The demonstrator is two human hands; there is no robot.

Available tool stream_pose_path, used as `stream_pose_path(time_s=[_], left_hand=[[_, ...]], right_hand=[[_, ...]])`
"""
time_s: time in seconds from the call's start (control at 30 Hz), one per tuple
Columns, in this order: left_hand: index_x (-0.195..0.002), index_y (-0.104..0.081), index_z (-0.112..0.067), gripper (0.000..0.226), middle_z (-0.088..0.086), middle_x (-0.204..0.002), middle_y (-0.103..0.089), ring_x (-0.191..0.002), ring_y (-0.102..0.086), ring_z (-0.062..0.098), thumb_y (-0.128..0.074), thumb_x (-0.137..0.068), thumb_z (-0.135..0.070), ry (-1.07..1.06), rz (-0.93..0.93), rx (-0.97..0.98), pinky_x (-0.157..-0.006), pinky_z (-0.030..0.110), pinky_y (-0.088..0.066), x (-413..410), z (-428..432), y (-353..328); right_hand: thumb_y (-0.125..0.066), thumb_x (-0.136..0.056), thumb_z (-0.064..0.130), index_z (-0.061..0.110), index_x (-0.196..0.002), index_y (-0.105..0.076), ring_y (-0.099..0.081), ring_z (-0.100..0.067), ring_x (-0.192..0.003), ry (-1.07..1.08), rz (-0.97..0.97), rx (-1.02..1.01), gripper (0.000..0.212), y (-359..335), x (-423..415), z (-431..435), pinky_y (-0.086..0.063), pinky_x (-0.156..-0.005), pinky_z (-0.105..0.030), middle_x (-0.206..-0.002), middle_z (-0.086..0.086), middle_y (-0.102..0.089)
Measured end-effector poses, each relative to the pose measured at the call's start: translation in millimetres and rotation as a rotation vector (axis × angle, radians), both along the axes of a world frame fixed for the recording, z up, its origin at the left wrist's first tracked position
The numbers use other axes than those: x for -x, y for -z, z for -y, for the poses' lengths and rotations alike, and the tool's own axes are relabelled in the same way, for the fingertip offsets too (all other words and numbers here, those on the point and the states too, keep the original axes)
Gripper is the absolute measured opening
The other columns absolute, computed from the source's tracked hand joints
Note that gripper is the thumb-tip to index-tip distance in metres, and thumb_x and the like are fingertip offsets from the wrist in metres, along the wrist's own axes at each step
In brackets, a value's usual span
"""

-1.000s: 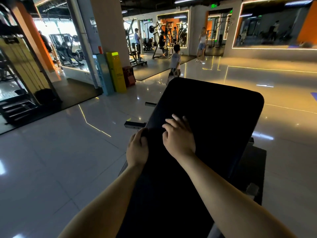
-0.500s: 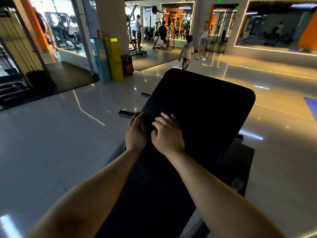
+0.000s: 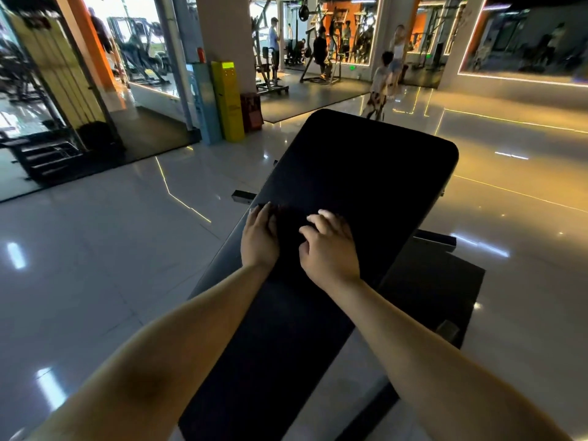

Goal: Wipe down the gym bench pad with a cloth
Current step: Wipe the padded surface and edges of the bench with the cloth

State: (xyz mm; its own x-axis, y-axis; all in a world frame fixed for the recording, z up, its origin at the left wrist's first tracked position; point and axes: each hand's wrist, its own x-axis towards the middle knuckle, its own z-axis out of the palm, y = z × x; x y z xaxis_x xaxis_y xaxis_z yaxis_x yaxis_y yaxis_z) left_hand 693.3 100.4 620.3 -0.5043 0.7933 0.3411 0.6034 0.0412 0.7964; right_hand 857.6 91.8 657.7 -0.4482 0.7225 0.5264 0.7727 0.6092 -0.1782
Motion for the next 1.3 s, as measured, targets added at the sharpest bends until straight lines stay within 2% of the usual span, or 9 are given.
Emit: stream_pose_path(time_s=[0.23, 0.37, 0.53, 0.77, 0.97, 1.03, 1.1, 1.2, 1.3], left_hand=[[-0.148, -0.048, -0.032, 0.043, -0.007, -0.159, -0.04, -0.148, -0.032, 0.01, -0.04, -0.106, -0.029, -0.01, -0.002, -0.035, -0.117, 0.036, -0.036, -52.5, 29.1, 4.9], [-0.15, -0.048, -0.029, 0.043, -0.005, -0.162, -0.036, -0.151, -0.028, 0.011, -0.042, -0.107, -0.029, 0.016, -0.058, -0.06, -0.12, 0.031, -0.028, -88.9, 53.0, 9.4], [-0.148, -0.05, -0.022, 0.046, 0.005, -0.154, -0.048, -0.15, -0.034, 0.023, -0.037, -0.106, -0.035, 0.045, -0.301, -0.06, -0.123, 0.043, -0.026, -66.9, 45.6, 9.6], [-0.146, -0.051, -0.028, 0.044, -0.003, -0.152, -0.048, -0.146, -0.036, 0.015, -0.037, -0.104, -0.026, -0.099, 0.003, 0.011, -0.113, 0.047, -0.04, -71.2, 27.9, 1.9], [-0.153, -0.04, -0.031, 0.047, -0.005, -0.161, -0.037, -0.152, -0.024, 0.009, -0.039, -0.106, -0.029, -0.069, 0.042, -0.015, -0.121, 0.038, -0.03, -138.7, 74.1, 4.4], [-0.151, -0.041, -0.033, 0.046, -0.007, -0.158, -0.041, -0.149, -0.032, 0.01, -0.04, -0.105, -0.028, -0.076, 0.048, -0.014, -0.118, 0.038, -0.034, -151.2, 78.4, -2.2], [-0.145, -0.043, -0.033, 0.044, -0.009, -0.142, -0.055, -0.133, -0.051, 0.013, -0.044, -0.103, -0.022, -0.064, 0.083, -0.048, -0.105, 0.037, -0.045, -159.7, 81.6, -10.5], [-0.154, -0.026, -0.031, 0.057, -0.019, -0.128, -0.056, -0.114, -0.058, 0.004, -0.048, -0.102, -0.02, 0.014, 0.137, -0.05, -0.087, 0.02, -0.047, -168.0, 84.0, -24.6], [-0.161, -0.005, -0.029, 0.077, -0.018, -0.132, -0.051, -0.117, -0.057, 0.001, -0.052, -0.102, -0.014, 0.175, 0.161, -0.021, -0.084, 0.003, -0.045, -175.7, 85.2, -36.8]], right_hand=[[-0.049, -0.09, 0.011, 0.01, -0.112, -0.07, -0.045, -0.019, -0.127, -0.151, -0.263, 0.158, 0.031, -11.4, -19.1, 2.1, -0.041, -0.106, -0.039, -0.126, -0.003, -0.059], [-0.046, -0.089, 0.021, 0.016, -0.108, -0.073, -0.049, -0.019, -0.125, -0.007, -0.137, -0.069, 0.033, -26.2, -49.5, -2.5, -0.04, -0.101, -0.041, -0.121, 0.002, -0.064], [-0.045, -0.092, 0.023, 0.015, -0.122, -0.066, -0.037, -0.02, -0.136, -0.034, 0.037, 0.001, 0.037, -19.4, -59.1, -0.6, -0.028, -0.112, -0.041, -0.134, 0.0, -0.056], [-0.041, -0.098, 0.024, 0.01, -0.127, -0.06, -0.038, -0.021, -0.133, -0.18, -0.038, 0.056, 0.038, -21.3, -67.8, 0.9, -0.033, -0.11, -0.037, -0.134, -0.004, -0.053], [-0.046, -0.1, 0.025, 0.016, -0.119, -0.056, -0.052, -0.017, -0.113, -0.369, -0.246, 0.169, 0.024, -19.0, -83.8, 12.8, -0.05, -0.09, -0.034, -0.125, 0.0, -0.052], [-0.045, -0.101, 0.021, 0.015, -0.115, -0.059, -0.056, -0.014, -0.109, -0.421, -0.267, 0.21, 0.021, -21.2, -90.1, 14.6, -0.051, -0.088, -0.029, -0.124, 0.002, -0.05], [-0.045, -0.101, 0.019, 0.014, -0.113, -0.062, -0.055, -0.015, -0.111, -0.433, -0.257, 0.224, 0.021, -24.6, -93.0, 13.8, -0.051, -0.091, -0.031, -0.128, 0.001, -0.048], [-0.045, -0.101, 0.019, 0.014, -0.117, -0.063, -0.047, -0.015, -0.123, -0.386, -0.25, 0.234, 0.025, -31.6, -95.9, 12.1, -0.047, -0.099, -0.03, -0.136, 0.0, -0.046], [-0.045, -0.101, 0.019, 0.01, -0.123, -0.063, -0.038, -0.018, -0.13, -0.314, -0.239, 0.177, 0.03, -33.0, -105.1, 9.6, -0.043, -0.105, -0.033, -0.137, 0.0, -0.048]])
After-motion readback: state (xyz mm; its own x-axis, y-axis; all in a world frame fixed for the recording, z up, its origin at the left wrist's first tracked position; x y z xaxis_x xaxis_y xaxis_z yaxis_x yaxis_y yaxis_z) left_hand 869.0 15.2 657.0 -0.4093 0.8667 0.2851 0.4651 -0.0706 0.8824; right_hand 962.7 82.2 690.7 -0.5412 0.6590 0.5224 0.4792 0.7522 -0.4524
